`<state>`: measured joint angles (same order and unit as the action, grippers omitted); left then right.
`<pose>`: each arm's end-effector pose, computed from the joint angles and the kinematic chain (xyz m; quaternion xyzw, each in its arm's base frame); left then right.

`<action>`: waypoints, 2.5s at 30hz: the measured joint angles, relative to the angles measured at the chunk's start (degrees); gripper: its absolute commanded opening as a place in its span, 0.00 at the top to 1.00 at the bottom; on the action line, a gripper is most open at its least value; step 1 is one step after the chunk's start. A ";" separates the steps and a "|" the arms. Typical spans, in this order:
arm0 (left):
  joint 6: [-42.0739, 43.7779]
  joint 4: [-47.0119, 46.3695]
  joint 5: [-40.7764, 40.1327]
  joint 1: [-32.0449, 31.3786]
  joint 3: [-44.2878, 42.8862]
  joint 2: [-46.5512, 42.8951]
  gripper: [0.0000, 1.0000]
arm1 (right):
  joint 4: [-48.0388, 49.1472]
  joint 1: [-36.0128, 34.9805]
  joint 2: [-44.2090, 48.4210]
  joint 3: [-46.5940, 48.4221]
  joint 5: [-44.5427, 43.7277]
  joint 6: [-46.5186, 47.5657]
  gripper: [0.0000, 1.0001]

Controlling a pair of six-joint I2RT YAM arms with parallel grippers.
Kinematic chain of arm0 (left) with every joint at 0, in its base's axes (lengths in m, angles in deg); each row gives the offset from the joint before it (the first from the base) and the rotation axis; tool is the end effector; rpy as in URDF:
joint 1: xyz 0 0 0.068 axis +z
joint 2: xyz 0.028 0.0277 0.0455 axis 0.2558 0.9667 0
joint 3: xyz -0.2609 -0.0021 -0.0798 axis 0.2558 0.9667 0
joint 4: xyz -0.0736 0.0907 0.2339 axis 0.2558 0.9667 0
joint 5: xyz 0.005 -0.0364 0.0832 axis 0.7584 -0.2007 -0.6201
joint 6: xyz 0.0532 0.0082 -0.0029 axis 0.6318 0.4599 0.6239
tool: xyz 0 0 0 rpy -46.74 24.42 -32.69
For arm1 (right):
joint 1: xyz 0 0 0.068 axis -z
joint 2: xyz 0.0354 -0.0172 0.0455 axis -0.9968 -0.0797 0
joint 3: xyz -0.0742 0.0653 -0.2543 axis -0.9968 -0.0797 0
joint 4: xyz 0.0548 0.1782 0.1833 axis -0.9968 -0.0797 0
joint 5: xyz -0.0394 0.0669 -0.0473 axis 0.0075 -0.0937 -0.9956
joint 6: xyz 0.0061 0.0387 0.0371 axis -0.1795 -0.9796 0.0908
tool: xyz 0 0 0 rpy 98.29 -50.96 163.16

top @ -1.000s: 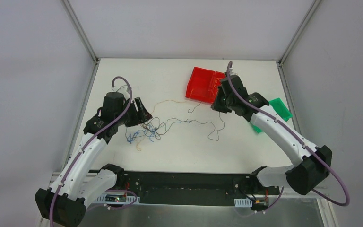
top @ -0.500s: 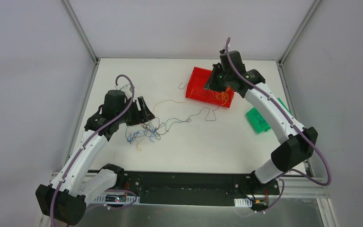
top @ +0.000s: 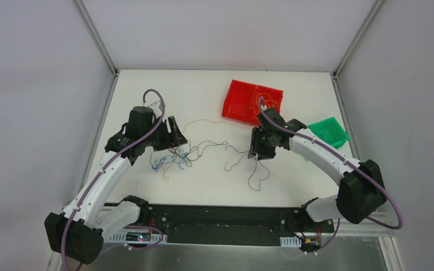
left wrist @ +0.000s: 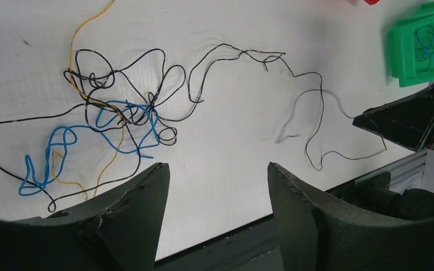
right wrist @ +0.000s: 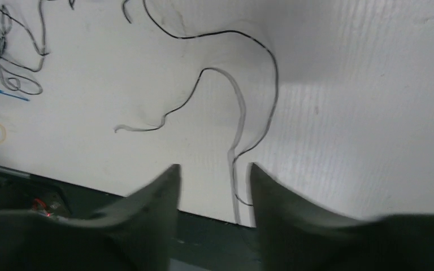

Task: Untangle the cables
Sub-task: Place the cable at the center of the board, then pick up the cable at the center of the board.

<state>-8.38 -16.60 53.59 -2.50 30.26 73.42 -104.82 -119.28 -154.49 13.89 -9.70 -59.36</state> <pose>0.1970 -0.0718 0.3056 -0.0245 0.8817 -0.2941 0.3681 0.2303 0.1584 0.2471 -0.1112 0.9586 0.1596 0.2077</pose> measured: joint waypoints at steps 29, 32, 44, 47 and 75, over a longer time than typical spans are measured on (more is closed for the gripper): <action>-0.17 -0.04 -0.72 -5.64 -0.07 1.57 0.35 | 9.42 -2.93 18.95 -24.20 -7.87 -20.70 0.04; -0.22 -0.07 -0.92 -5.97 -0.07 1.53 0.35 | 12.22 -5.62 16.50 -24.92 -10.21 -23.63 0.10; -1.09 -1.38 -1.70 -9.35 -0.07 2.03 0.35 | 17.00 -9.86 4.59 -20.28 -18.43 -27.54 0.39; -1.62 -2.47 -1.81 -11.74 -0.09 4.17 0.35 | 16.35 -10.10 0.28 -17.68 -19.56 -27.50 0.48; -1.84 -14.27 -0.42 -23.89 -9.68 31.82 0.33 | 18.51 -6.93 6.73 -16.09 -14.36 -25.46 1.00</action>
<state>-10.22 -30.87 53.17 -26.39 20.57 105.24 -86.30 -126.20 -147.76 -2.20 -24.06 -84.82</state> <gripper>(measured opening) 0.658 0.006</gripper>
